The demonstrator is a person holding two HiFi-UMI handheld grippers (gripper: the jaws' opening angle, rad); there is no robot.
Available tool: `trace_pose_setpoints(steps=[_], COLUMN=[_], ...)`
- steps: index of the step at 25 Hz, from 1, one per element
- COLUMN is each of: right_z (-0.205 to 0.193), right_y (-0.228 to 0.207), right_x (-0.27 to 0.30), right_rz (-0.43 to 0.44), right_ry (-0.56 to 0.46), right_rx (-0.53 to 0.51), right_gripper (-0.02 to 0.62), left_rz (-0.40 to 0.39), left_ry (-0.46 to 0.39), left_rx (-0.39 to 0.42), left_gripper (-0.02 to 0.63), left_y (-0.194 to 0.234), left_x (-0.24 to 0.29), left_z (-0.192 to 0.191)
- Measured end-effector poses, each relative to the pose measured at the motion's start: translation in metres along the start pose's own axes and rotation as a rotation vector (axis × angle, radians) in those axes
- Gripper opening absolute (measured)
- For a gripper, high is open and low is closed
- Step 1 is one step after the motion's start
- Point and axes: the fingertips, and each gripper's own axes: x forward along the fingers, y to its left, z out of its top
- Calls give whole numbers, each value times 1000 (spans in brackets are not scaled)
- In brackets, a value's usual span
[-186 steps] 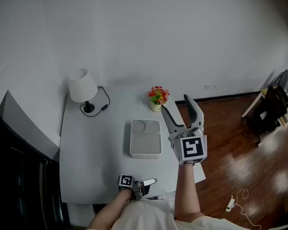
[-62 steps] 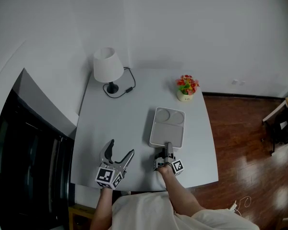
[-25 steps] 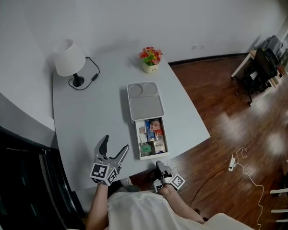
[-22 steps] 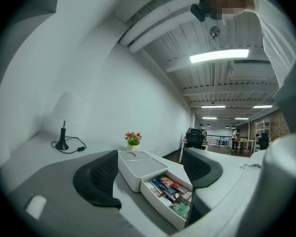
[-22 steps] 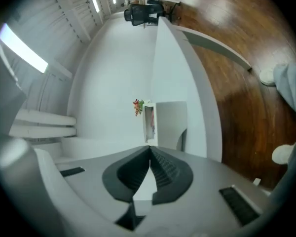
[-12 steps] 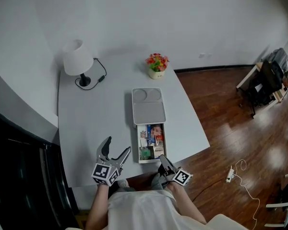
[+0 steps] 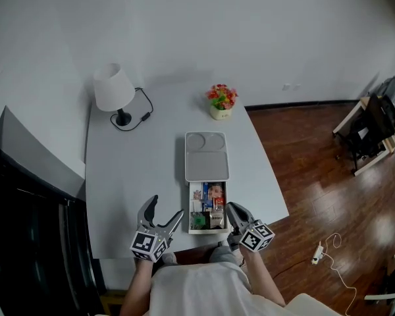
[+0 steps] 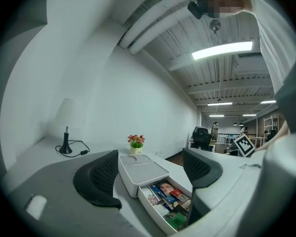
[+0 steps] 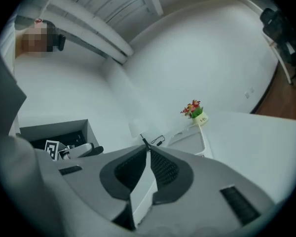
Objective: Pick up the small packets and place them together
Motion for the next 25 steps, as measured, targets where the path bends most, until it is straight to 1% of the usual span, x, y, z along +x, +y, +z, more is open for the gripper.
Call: trace_pose_setpoints(steps=[2,4,7,8,10,12,14,16,18,20,23,25], right_z=[11,23,44,51,64,76,90,108,125,135,139,137], right_y=[-1,-3,-5,-3,4,9,11,13,17,22,23,19], right_x=[5,8,12,14,19,22,25,27,29,33,38,39], right_rz=[2,-9,-27,-22,-2,-2,-33,-75,-103,-101,-77,-67], right_ry=[15,36,26,16,-5,-26,-58,-102,-138,-153,-149,-137], right_rx=[-72,-170,-293,-323,-382,-440,-476,-500,-543,-592,-616,-603], right_gripper=[39,38,40,49,124,134,269,430,437,437,437,437], left_rz=[9,18,33,40,59,90,121,144,167,187,194,188], left_ry=[-5,-9,-18,-25,-42,-60,-81,-106,-136,-141,-65,-50], left_rx=[2,7,21,27,41,52,70,104,129,136,147,160], left_gripper=[396,394,394,393,390,390,390,390,390,390,368,368], left_y=[-1,-2,-2,-2,1,4,4,3,3,3,5,5], left_x=[3,7,12,13,16,17,17,18,18,19,26,31], left_z=[2,4,8,11,18,24,31,43,54,60,51,49])
